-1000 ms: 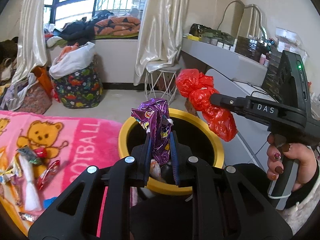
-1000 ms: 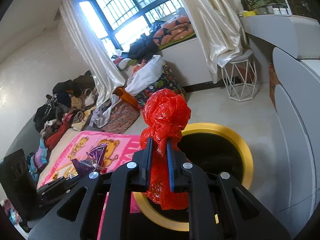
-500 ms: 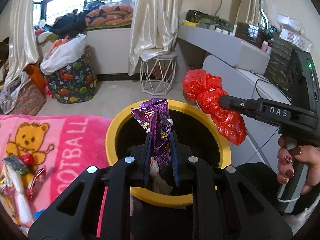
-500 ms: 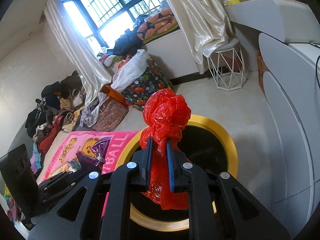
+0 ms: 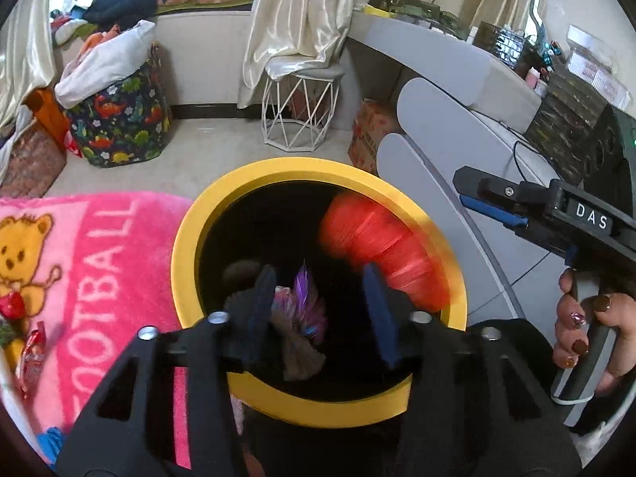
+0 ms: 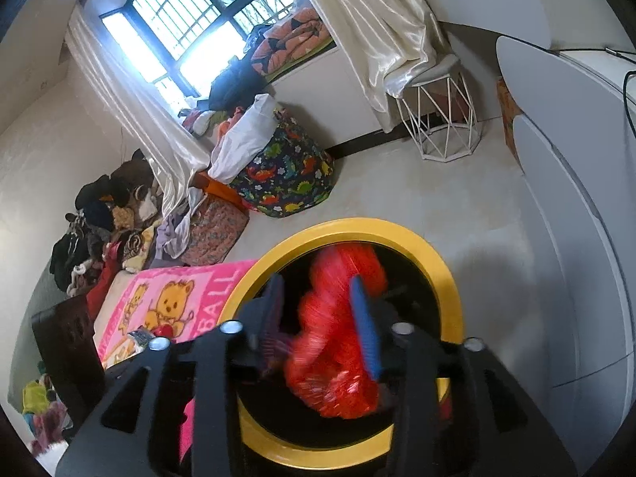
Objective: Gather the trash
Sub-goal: 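Open both tools to drop the wrapper and red bag into the bin, then move both tools back toward the remaining trash on the blanket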
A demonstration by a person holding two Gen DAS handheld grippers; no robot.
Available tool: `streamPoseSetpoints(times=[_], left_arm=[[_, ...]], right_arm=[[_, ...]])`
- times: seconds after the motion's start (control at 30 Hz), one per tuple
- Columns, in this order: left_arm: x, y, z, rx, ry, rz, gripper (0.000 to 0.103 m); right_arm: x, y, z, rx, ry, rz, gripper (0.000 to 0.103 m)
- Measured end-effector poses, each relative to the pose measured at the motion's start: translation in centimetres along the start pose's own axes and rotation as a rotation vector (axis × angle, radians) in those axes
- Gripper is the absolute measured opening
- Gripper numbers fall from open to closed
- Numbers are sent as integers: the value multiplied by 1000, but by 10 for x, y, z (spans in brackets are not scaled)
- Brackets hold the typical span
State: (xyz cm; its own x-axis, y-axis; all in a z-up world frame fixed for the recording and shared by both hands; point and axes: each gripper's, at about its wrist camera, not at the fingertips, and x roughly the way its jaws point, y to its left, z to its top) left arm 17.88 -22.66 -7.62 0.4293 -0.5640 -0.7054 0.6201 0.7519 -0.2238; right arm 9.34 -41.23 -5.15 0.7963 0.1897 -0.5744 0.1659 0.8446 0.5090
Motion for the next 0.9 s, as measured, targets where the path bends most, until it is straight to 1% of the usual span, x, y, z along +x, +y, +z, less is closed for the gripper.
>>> streamPoseSetpoints(times=[0.03, 0.07, 0.1, 0.13, 0.17, 0.2, 0.23, 0.27, 0.3, 0.4, 0.57, 0.9], left_arm=[[0, 0, -1, -3, -6, 4, 45], [-1, 0, -1, -6, -12, 15, 55], [-3, 0, -1, -10, -18, 24, 59], [-6, 0, -1, -14, -31, 29, 67], [-10, 0, -1, -22, -50, 34, 77], [-15, 0, -1, -35, -66, 36, 81], [-18, 0, -1, -47, -77, 40, 90], [-20, 0, -1, -55, -85, 48, 92], [-23, 0, -1, -62, -95, 58, 92], [-31, -3, -1, -60, -118, 105, 92], [-49, -3, -4, -61, -157, 132, 92], [-77, 11, -18, -94, -200, 162, 92]], right_arm=[[-1, -1, 0, 4, -3, -7, 47], [-2, -2, -1, 4, -8, -10, 48], [-3, -3, -1, -3, -13, -22, 50], [-3, -3, -2, -13, -19, -40, 52], [-5, -1, -2, -29, -29, -62, 59], [-7, 0, -3, -41, -40, -74, 66], [-9, 1, -4, -52, -50, -85, 68], [-11, 3, -4, -61, -64, -100, 72], [-12, 5, -5, -64, -74, -110, 76], [-15, 10, -7, -80, -91, -120, 82], [-17, 19, -10, -114, -103, -127, 84], [-21, 44, -12, -163, -118, -80, 88]])
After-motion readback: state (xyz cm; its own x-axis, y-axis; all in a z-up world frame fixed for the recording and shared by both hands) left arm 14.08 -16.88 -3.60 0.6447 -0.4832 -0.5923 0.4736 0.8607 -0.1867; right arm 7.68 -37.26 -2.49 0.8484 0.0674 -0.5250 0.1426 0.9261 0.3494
